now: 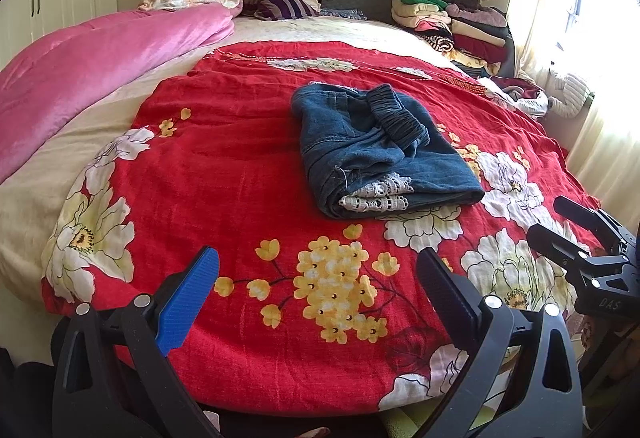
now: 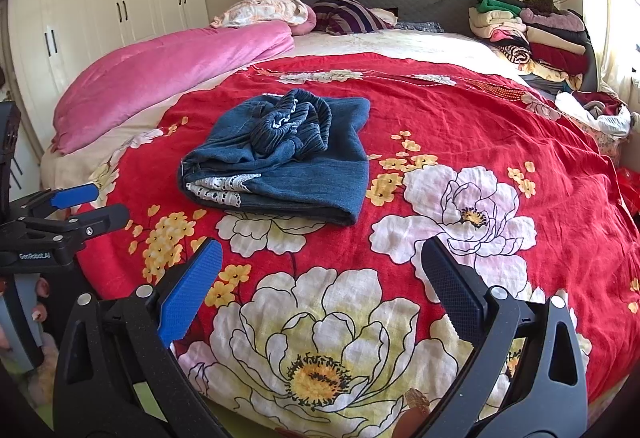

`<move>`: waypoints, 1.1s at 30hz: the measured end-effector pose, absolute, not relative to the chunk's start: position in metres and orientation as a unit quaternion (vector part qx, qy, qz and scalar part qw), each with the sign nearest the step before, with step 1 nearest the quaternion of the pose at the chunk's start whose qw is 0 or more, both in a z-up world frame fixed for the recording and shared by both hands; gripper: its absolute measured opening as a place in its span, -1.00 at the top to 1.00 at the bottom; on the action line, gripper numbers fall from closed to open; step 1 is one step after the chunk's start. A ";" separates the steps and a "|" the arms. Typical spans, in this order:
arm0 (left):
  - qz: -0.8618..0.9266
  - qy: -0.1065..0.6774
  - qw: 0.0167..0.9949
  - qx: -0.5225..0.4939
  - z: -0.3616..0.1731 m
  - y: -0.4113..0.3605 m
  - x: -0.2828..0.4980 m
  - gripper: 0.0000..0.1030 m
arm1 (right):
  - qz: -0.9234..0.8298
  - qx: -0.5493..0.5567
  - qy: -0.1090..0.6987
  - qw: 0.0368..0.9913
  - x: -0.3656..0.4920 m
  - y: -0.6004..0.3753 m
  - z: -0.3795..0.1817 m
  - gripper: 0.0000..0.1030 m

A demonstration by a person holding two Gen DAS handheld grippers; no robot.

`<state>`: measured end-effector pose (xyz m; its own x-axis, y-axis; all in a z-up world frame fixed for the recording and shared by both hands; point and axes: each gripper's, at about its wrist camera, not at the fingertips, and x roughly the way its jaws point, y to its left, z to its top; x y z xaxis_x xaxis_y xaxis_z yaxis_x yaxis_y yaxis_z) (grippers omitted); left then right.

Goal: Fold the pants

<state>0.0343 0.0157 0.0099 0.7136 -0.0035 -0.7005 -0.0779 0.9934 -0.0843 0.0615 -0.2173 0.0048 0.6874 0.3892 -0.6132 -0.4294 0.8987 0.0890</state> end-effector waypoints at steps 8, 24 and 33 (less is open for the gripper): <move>0.020 0.379 0.924 -0.054 0.010 0.015 0.034 -0.91 | 0.222 -0.031 0.326 0.918 0.062 -0.217 0.005 -0.83; 0.022 0.386 0.921 -0.052 0.008 0.017 0.036 -0.91 | 0.218 -0.031 0.327 0.919 0.063 -0.221 0.004 -0.83; 0.058 0.400 0.913 -0.055 0.002 0.029 0.043 -0.91 | 0.205 -0.030 0.331 0.921 0.069 -0.227 0.002 -0.83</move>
